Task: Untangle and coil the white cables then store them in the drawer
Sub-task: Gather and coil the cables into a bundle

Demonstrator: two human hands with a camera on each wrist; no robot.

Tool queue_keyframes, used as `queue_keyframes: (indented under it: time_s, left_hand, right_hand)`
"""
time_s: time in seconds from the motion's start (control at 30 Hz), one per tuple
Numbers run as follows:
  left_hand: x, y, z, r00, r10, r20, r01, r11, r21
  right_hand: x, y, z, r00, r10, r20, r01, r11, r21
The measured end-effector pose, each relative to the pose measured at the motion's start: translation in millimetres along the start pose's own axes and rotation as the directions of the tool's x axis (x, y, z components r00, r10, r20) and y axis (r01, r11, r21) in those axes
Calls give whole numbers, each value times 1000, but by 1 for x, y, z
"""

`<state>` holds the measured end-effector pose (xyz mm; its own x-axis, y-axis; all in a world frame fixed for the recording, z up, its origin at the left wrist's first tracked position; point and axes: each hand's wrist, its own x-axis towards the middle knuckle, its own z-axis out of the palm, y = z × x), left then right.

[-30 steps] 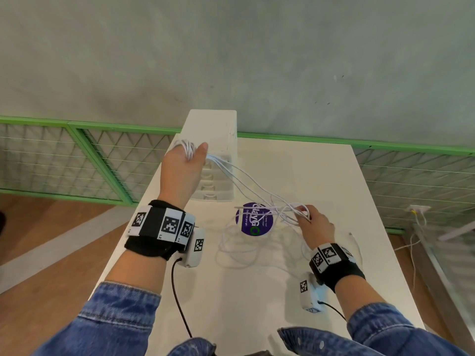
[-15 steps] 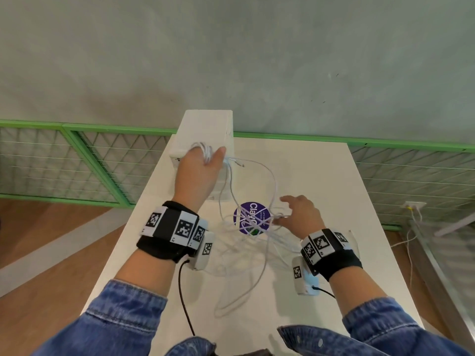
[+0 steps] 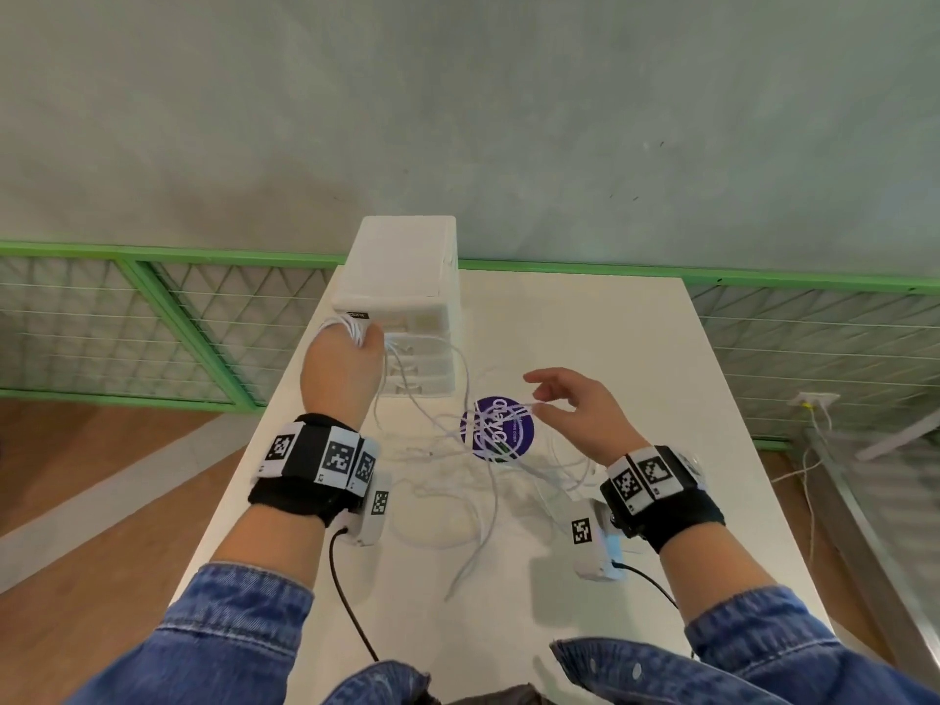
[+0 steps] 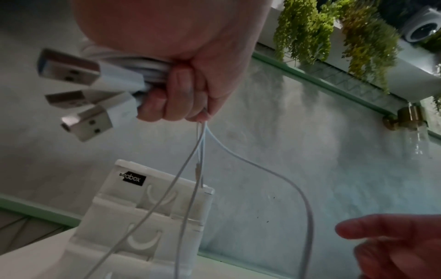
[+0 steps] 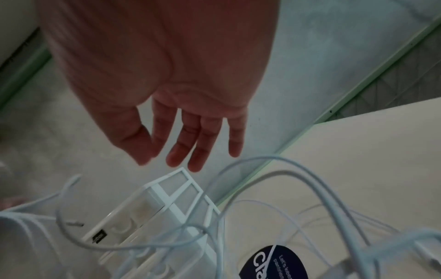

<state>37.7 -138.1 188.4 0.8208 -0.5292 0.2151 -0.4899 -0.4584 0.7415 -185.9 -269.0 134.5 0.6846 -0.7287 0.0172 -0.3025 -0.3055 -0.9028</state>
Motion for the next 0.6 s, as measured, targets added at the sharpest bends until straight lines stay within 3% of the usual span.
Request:
queue_keyframes:
  time_s: [0.17, 0.3, 0.4, 0.5, 0.6]
  left_hand:
    - [-17, 29, 9, 961, 113, 252, -98, 993, -71]
    - [-29, 61, 17, 902, 216, 374, -177, 975, -135]
    - [-29, 71, 16, 841, 256, 476, -210, 966, -149]
    - [-29, 65, 11, 730, 129, 671, -44, 989, -142]
    - [-39, 58, 13, 541, 47, 840, 197, 963, -181]
  right_hand:
    - [4, -27, 16, 998, -63, 3, 63, 996, 56]
    - [8, -42, 36, 986, -159, 40, 160, 987, -16]
    - [11, -43, 36, 987, -145, 65, 144, 989, 21]
    - [14, -38, 23, 982, -187, 2, 187, 981, -49]
    - [20, -36, 12, 970, -232, -66, 224, 969, -106]
